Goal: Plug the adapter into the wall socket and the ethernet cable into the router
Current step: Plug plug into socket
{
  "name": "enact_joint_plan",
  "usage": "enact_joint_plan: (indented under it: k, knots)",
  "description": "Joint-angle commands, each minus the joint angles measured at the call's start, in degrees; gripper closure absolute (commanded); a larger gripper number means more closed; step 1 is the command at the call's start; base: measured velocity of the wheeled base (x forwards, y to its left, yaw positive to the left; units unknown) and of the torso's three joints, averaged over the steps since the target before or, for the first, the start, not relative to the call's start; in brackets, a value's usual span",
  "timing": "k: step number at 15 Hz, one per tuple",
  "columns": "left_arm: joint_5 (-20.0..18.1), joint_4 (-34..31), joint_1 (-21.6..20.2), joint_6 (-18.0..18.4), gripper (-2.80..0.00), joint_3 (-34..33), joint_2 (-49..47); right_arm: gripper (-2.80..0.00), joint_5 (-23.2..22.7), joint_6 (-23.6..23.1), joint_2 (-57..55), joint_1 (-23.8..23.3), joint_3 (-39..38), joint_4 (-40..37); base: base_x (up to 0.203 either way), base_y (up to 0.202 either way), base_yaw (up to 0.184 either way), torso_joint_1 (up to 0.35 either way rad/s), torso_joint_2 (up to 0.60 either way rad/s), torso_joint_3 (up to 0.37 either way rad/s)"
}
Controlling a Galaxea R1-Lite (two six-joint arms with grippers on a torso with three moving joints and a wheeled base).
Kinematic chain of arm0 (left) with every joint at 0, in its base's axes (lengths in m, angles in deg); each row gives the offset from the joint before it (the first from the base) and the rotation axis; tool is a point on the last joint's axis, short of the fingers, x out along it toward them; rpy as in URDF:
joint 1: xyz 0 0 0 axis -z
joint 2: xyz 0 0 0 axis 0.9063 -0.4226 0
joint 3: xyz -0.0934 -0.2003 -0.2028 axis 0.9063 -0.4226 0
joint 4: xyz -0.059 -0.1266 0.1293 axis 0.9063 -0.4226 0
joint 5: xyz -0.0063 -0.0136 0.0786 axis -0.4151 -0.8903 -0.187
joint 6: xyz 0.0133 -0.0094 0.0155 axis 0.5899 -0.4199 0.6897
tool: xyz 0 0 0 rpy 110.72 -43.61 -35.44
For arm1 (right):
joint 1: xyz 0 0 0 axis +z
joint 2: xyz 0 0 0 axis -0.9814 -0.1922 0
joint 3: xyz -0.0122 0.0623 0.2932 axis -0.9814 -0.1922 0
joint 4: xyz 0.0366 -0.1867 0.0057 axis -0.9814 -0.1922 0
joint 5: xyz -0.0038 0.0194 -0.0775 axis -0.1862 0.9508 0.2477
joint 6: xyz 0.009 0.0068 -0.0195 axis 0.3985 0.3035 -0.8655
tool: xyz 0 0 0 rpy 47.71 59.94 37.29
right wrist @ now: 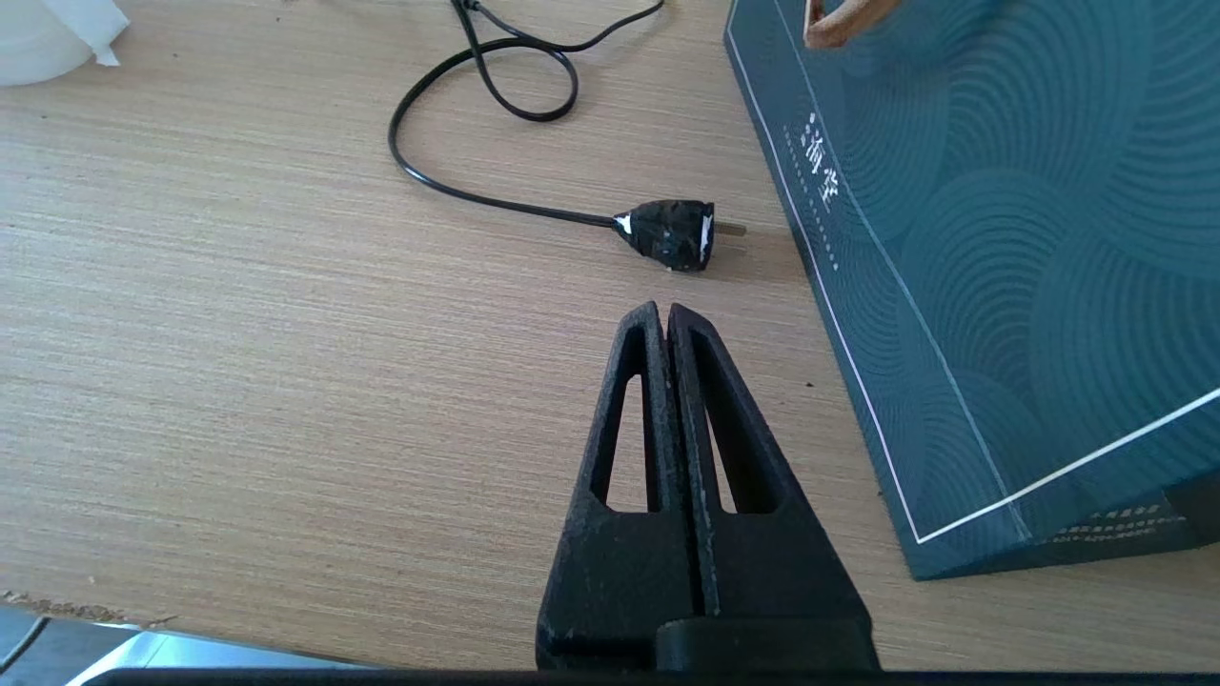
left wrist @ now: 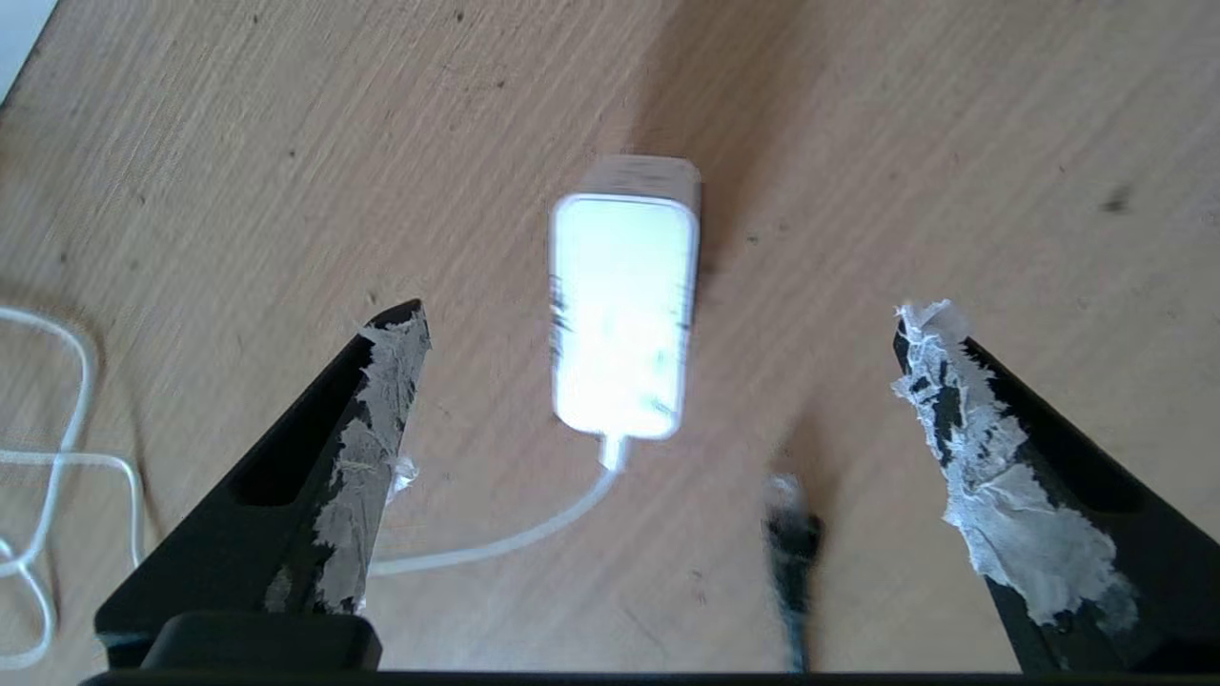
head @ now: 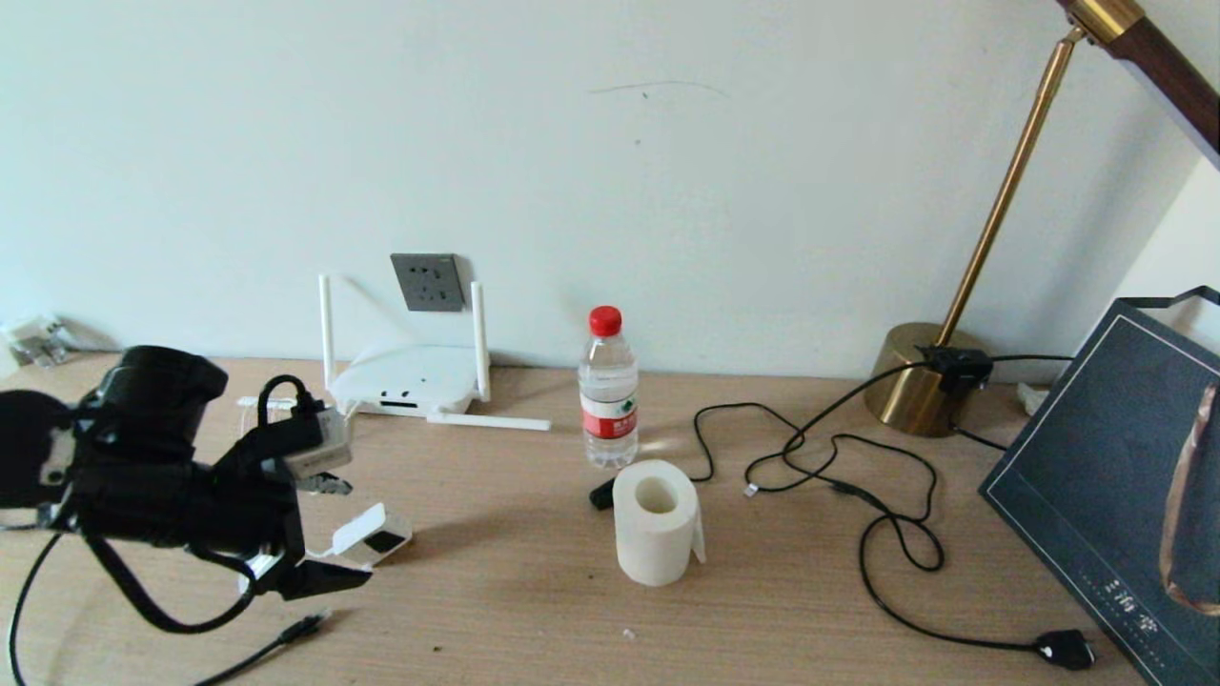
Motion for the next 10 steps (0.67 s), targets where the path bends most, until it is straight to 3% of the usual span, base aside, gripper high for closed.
enact_joint_plan:
  k: [1,10]
  knots:
    - [-0.19,-0.08,0.13,1.97,-2.8,1.17,-3.46,0.0,0.04,-0.04,-0.02,0.01,0.01,-0.09,0.0,0.0,0.0,0.0,0.0,0.0]
    - [-0.11,0.02,1.02,2.91,-2.8,4.42,-7.84,0.0,-0.04,-0.04,-0.02,0.01,0.01,-0.09,0.0,0.0,0.0,0.0,0.0,0.0]
